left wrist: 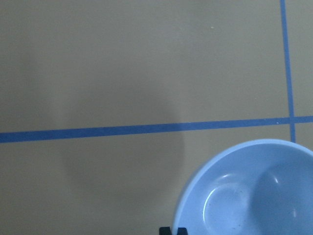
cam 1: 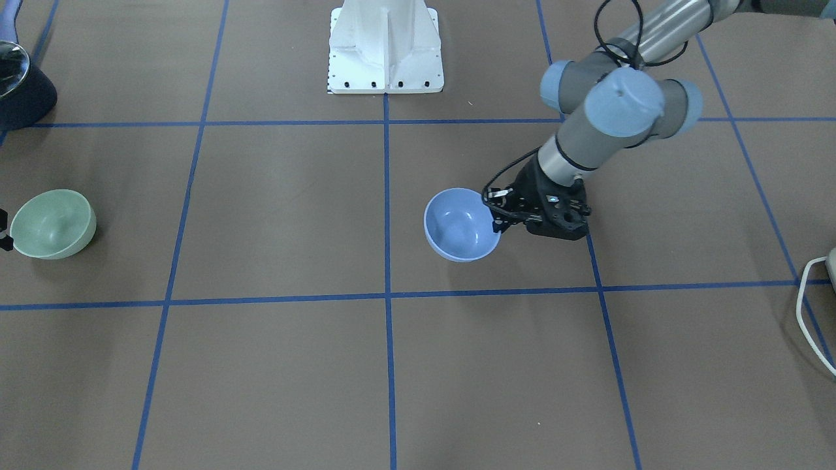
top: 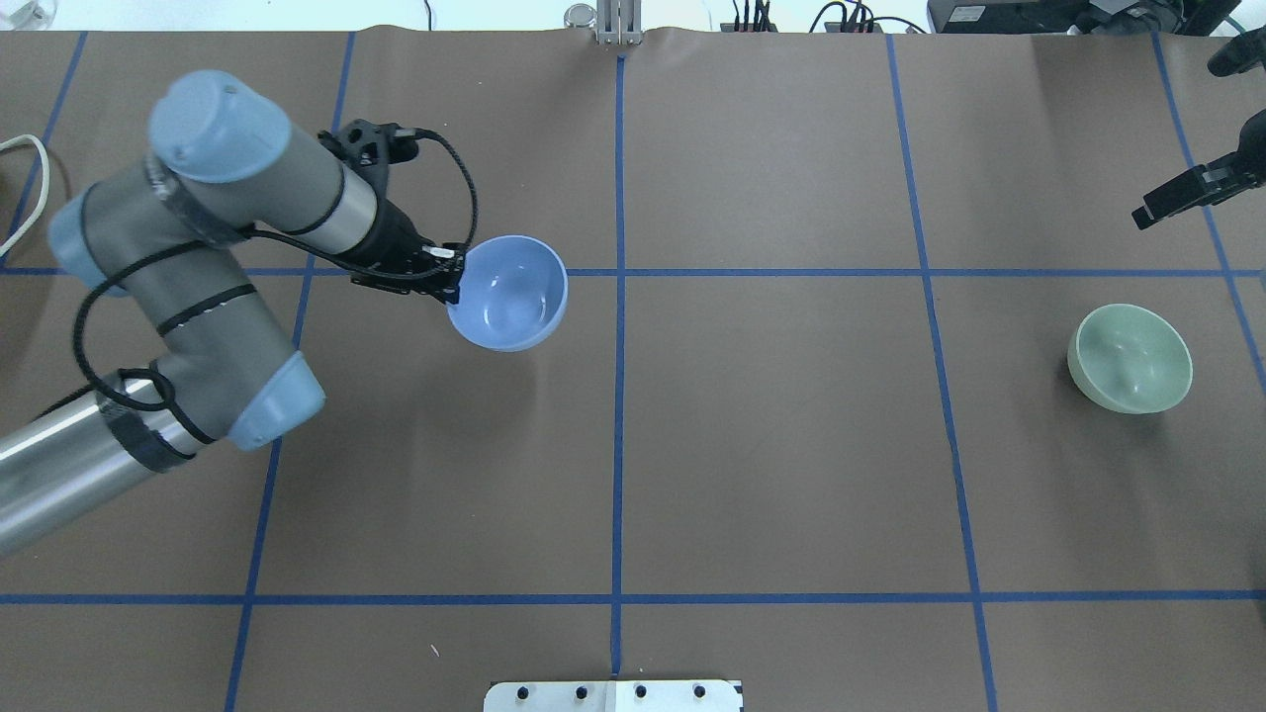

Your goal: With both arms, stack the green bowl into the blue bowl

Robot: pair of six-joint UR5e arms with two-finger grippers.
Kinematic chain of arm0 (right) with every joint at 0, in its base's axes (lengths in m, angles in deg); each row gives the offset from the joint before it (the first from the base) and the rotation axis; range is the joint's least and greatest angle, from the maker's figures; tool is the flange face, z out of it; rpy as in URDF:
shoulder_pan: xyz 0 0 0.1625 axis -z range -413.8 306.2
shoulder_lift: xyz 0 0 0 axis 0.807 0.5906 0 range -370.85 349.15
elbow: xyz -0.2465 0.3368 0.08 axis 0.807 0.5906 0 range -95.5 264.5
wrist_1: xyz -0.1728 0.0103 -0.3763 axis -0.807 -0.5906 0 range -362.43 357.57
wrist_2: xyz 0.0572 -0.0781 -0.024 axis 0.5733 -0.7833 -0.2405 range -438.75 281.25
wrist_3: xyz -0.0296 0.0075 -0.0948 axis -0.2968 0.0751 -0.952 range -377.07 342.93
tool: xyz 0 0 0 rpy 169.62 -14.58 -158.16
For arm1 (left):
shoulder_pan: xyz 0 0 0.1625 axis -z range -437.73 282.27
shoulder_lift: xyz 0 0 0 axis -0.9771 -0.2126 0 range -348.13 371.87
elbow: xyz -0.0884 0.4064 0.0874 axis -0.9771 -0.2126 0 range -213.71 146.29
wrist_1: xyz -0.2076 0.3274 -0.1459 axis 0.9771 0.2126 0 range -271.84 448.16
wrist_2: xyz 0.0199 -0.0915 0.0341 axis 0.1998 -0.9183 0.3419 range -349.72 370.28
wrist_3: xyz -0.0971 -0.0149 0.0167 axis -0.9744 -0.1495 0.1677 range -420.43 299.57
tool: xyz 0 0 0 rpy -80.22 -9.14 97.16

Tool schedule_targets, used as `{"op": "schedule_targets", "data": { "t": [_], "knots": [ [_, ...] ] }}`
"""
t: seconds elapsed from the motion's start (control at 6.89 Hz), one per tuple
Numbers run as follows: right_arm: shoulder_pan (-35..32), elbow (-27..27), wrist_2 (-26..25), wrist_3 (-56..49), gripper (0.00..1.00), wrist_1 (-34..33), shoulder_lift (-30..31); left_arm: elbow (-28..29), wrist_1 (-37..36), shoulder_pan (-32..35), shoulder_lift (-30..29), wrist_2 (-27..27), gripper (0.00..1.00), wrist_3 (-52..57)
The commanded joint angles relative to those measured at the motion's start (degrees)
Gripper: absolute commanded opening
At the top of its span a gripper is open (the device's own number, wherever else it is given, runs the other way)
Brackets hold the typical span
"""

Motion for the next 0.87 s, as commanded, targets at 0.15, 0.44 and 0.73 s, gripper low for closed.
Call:
{"op": "schedule_targets", "data": {
  "t": [0.15, 0.44, 0.73],
  "knots": [
    [0.18, -0.12, 0.0, 0.27, 1.0, 0.0, 0.0, 1.65, -5.44, -8.64, -5.85, 7.36, 0.0, -3.78],
    [0.35, -0.3, 0.09, 0.8, 1.0, 0.0, 0.0, 2.36, -5.44, -9.35, -5.77, 7.8, 0.0, -3.61],
    [0.26, -0.3, 0.09, 0.89, 1.0, 0.0, 0.0, 2.46, -5.44, -9.53, -5.86, 7.8, 0.05, -3.26]
  ]
}}
